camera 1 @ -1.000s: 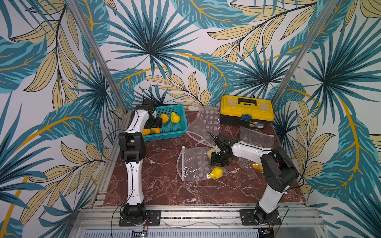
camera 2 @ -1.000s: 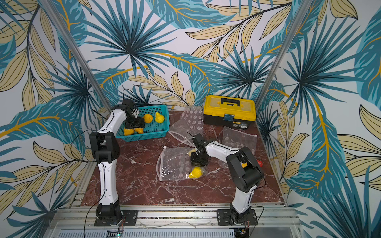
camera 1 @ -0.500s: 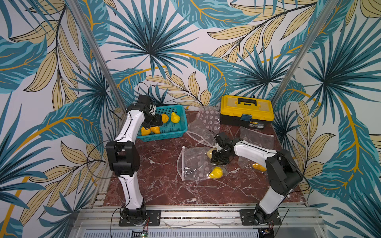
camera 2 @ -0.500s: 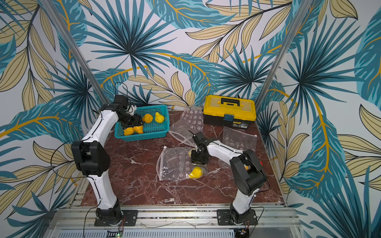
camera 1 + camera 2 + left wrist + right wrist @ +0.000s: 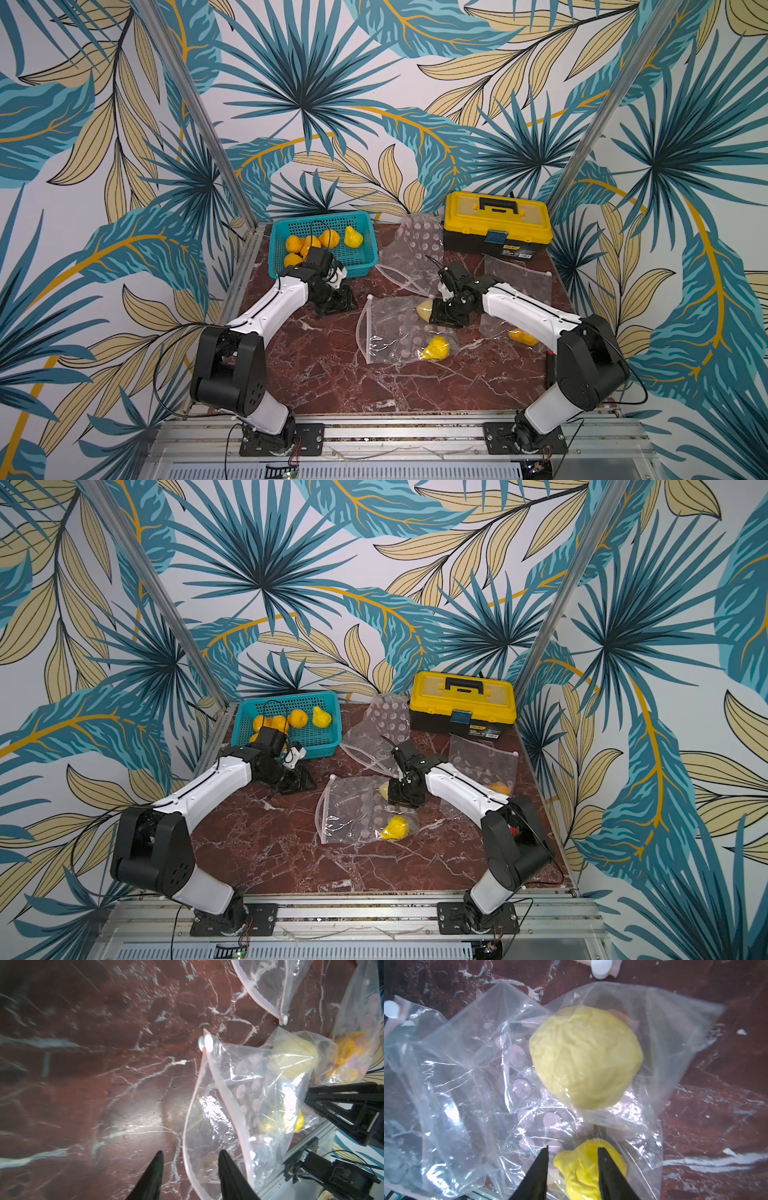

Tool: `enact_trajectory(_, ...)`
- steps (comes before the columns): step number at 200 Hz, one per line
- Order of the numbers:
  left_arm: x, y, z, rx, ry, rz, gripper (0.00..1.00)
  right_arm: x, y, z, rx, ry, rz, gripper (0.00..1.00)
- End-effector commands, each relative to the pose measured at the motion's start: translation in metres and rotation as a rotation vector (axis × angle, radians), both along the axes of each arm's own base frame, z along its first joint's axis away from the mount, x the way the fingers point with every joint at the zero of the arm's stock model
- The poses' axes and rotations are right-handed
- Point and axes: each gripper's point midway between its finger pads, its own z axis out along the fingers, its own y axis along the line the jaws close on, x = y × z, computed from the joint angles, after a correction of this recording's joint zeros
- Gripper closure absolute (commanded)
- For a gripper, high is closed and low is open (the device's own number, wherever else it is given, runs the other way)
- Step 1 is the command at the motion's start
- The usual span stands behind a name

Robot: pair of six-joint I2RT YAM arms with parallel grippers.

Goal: Open the zip-top bag and take out the pear
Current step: Adjust the zipper food storage bag at the center of the board.

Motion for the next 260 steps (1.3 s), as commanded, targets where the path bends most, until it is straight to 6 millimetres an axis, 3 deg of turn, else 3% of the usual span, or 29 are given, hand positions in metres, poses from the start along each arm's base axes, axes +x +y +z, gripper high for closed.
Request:
enact_trajectory(1, -0.007, -0.02, -0.007, -0.075, 0.0, 0.005, 0.6, -0.007, -0.01, 0.016, -0.034, -0.022, 0.005, 0.58)
enact_trajectory(58, -0.033, -0.051, -0.029, -0.14, 0.062, -0.048, 0.64, -0.029, -0.042, 0.016, -0.136, -0.009, -0.058, 0.58)
enact_trajectory(91, -0.049, -0.065, -0.046, -0.155, 0.114, -0.102, 0.64, -0.048, -0.052, 0.008, -0.136, 0.015, -0.091, 0.5)
enact_trajectory(115, -0.059, -0.064, -0.066, -0.133, 0.168, -0.119, 0.64, -0.056, -0.05, -0.001, -0.1, 0.023, -0.096, 0.45)
enact_trajectory(155, -0.068, -0.058, -0.091, -0.094, 0.223, -0.123, 0.64, -0.053, -0.041, -0.021, -0.041, 0.018, -0.116, 0.45)
enact_trajectory(171, -0.072, -0.056, -0.101, -0.079, 0.243, -0.121, 0.65, -0.05, -0.037, -0.029, -0.028, 0.019, -0.115, 0.49)
enact_trajectory(192, -0.077, -0.052, -0.111, -0.058, 0.261, -0.112, 0.66, -0.05, -0.041, -0.031, -0.054, 0.02, -0.117, 0.73)
enact_trajectory(219, -0.081, -0.044, -0.124, -0.029, 0.273, -0.086, 0.67, -0.049, -0.05, -0.011, -0.083, -0.033, -0.124, 1.0)
enact_trajectory(260, -0.089, -0.043, -0.149, -0.051, 0.326, -0.035, 0.69, -0.057, -0.056, 0.045, -0.058, -0.104, -0.115, 1.0)
